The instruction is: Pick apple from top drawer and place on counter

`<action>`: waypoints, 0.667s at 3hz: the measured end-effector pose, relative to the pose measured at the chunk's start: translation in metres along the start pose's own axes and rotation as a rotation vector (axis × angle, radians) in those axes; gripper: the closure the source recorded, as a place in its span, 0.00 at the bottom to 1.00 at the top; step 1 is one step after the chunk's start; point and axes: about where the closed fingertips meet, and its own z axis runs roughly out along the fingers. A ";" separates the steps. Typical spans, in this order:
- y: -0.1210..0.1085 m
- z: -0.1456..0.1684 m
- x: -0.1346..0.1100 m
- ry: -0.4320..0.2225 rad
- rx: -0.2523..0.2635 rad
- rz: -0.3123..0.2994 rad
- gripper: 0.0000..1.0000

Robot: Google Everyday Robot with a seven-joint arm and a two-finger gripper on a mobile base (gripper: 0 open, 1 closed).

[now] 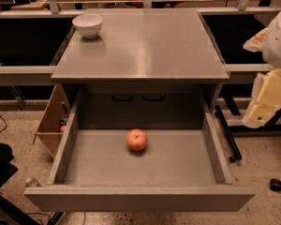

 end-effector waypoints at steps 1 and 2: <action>0.012 0.036 -0.006 -0.096 -0.038 0.022 0.00; 0.025 0.102 -0.027 -0.257 -0.101 0.055 0.00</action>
Offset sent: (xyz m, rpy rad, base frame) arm 0.0882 0.0913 -0.1430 0.5366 -0.1611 0.0248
